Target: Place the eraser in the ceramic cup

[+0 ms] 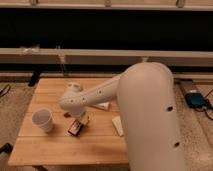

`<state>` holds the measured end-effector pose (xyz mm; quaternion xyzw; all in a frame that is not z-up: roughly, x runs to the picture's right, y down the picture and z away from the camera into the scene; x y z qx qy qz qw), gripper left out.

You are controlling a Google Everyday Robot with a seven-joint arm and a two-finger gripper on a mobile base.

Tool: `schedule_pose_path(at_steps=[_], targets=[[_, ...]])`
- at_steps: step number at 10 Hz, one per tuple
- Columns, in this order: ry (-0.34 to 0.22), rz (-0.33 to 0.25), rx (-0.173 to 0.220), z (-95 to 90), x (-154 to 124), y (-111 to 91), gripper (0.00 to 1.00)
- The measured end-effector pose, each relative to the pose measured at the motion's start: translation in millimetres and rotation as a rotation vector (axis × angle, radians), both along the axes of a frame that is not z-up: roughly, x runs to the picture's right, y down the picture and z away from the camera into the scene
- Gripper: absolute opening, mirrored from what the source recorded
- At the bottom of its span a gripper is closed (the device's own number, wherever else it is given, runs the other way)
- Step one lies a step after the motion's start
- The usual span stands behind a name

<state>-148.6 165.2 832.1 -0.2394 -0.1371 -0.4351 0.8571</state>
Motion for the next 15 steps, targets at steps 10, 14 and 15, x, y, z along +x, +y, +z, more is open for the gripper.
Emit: schedule_pose_path(at_steps=[10,14,15], targets=[[-0.168,0.025,0.364,-79.8,-21.0,-117.3,0.0],[-0.26,-0.009,0.474,-111.4,-62.4,-144.8,0.0],[-0.271,-0.012,0.5,-115.2,-69.5,-152.1,0.0]])
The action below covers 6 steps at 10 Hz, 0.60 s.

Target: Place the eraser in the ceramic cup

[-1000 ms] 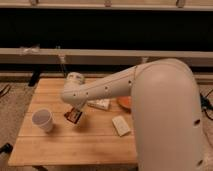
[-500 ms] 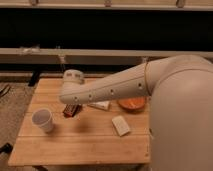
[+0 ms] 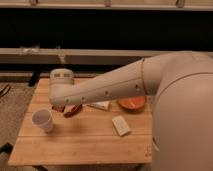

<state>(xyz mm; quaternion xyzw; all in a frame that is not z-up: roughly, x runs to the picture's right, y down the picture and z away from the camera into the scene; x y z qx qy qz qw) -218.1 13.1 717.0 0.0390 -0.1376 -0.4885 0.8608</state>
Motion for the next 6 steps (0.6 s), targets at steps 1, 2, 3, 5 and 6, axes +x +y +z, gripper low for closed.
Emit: schedule_pose_path(at_steps=[1,2,3,5,6], targets=[[-0.01,0.001,0.024,-3.1,-7.2,-5.3,0.0],[-0.016,0.0,0.048,-4.7,-13.0,-8.4,0.0],[-0.018,-0.004,0.078,-4.3,-19.4,-8.8,0.0],[-0.013,-0.006,0.129,0.2,-29.8,-4.4,0.0],[-0.008,-0.004,0.149,2.0,-31.6,-2.8,0.0]])
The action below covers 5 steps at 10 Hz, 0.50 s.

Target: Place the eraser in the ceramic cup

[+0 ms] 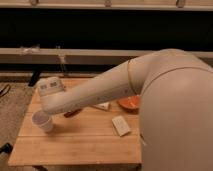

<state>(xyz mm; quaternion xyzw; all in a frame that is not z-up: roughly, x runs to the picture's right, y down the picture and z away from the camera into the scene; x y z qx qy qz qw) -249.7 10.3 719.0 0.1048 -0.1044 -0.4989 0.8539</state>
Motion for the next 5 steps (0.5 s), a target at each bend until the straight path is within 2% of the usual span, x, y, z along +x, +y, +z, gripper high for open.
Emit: schedule_pose_path(at_steps=[2,5], targets=[[0.002,-0.001,0.062,-0.3,-9.7,6.6,0.0],[-0.003,-0.004,0.113,-2.7,-22.1,19.8,0.0]])
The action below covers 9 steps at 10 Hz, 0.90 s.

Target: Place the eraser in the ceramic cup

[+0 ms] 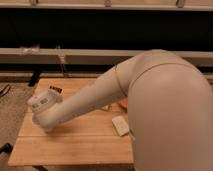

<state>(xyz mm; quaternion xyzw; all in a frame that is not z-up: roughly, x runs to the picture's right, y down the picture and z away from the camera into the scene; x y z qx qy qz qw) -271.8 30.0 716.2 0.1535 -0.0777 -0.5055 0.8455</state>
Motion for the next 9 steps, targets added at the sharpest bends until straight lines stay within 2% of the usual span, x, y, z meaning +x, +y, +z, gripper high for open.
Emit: schedule_pose_path(at_steps=[4,9], targets=[[-0.024,-0.018,0.016,-6.8,-17.1,23.4,0.0],[-0.045,0.019,0.04,-12.4,-32.8,20.6,0.0]])
